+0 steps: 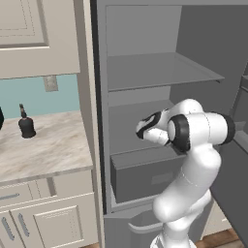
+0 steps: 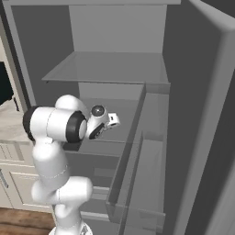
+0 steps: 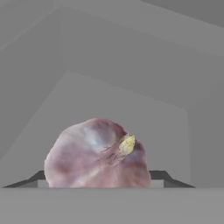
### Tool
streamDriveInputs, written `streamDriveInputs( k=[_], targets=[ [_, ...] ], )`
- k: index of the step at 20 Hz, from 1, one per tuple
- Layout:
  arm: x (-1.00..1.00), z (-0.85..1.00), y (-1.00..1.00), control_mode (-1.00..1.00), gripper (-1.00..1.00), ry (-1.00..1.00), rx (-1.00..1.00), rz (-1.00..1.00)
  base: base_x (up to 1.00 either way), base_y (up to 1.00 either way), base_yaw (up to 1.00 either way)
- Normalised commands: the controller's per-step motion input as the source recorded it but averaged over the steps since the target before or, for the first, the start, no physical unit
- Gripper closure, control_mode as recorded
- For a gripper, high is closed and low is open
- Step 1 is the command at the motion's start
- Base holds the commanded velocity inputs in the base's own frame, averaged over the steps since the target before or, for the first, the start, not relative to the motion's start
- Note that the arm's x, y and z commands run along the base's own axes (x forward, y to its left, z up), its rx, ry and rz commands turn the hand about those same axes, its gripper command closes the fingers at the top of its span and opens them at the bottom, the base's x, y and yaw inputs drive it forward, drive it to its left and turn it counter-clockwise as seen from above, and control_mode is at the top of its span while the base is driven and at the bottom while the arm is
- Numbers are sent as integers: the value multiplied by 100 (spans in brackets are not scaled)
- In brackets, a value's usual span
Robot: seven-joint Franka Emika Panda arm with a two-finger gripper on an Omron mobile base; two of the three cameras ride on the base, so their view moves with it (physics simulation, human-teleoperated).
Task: Place the beer and liquor on the top shelf of the fridge to keep them out of children's reach, and place the garlic on lower shelves for easy access.
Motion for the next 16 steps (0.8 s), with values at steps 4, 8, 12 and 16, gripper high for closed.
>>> streamDriveInputs(
  k=[4, 8, 12, 16],
  targets=[
    [37, -1, 0, -100, -100, 0, 0, 0, 0, 0, 0],
    [1, 7, 0, -100, -100, 0, 0, -3, 0, 0, 0],
    [-1, 32, 0, -100, -100, 1, 0, -2, 0, 0, 0],
    [-14, 63, 0, -100, -100, 5, -1, -1, 0, 0, 0]
  ],
)
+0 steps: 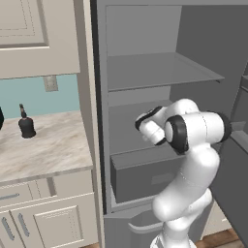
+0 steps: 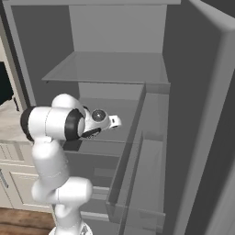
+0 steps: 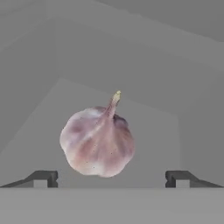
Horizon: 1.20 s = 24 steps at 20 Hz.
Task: Place the beer and liquor on the top shelf of the fridge to keep them out of children's reach, and place the garlic on lower shelves for easy access.
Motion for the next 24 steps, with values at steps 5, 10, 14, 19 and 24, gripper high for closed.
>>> streamDriveInputs(
  k=[5, 10, 14, 19, 24],
  targets=[
    [-78, 65, 0, -100, -100, 11, -5, 0, 0, 0, 0],
    [-53, 98, 1, -100, -100, 8, -7, -3, 0, 0, 0],
    [-29, 100, 0, -100, -100, 12, -5, -6, 0, 0, 0],
    [-54, 98, 3, -100, -100, 12, -3, -3, 0, 0, 0],
    [-48, 97, 11, -100, -100, 10, 2, -6, 0, 0, 0]
  ],
)
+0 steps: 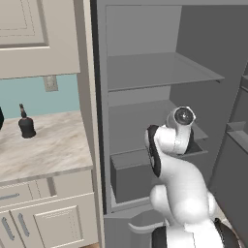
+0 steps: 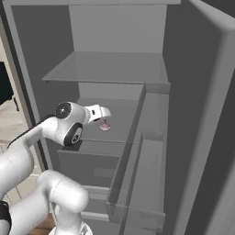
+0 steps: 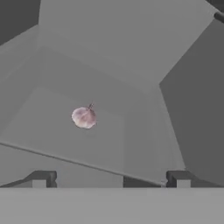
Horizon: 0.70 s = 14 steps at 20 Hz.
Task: Place the beer and liquor on the top shelf of the fridge to keep them out of children's reach, and place the garlic on lower shelves for easy access.
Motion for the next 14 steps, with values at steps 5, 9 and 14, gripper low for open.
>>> streamDriveInputs(
  k=[5, 9, 14],
  targets=[
    [-53, 92, 11, -100, -100, 14, 16, -7, 0, 0, 0],
    [-76, 34, 27, -100, -100, 2, 22, -1, 0, 0, 0],
    [-66, 10, 40, -100, -100, 0, 22, 0, 0, 0, 0]
  ],
)
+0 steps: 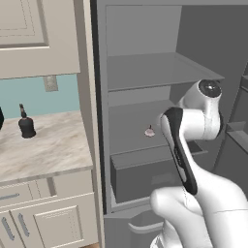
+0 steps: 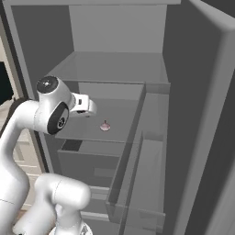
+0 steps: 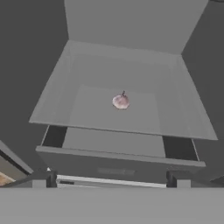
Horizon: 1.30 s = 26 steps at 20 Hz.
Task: Place the beer and liquor on the top shelf of the fridge to keep them out of children's reach, and place the garlic on lower shelves for easy access.
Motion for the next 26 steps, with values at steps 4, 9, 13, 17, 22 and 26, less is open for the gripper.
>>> streamDriveInputs(
  k=[4, 9, 13, 17, 22, 26],
  targets=[
    [-30, 29, 11, -100, -100, 0, 11, 0, 0, 0, 0],
    [-14, 17, 0, -100, -100, 0, 0, 0, 0, 0, 0],
    [0, 0, 5, -100, -100, 3, -1, 0, 0, 0, 0],
    [-9, 0, 0, -100, -100, 0, 0, 0, 0, 0, 0],
    [-23, 0, 0, 100, -100, 0, 0, 0, -21, 0, 0],
    [0, 0, 0, 100, -100, 0, 0, 0, -64, 6, 0]
  ],
)
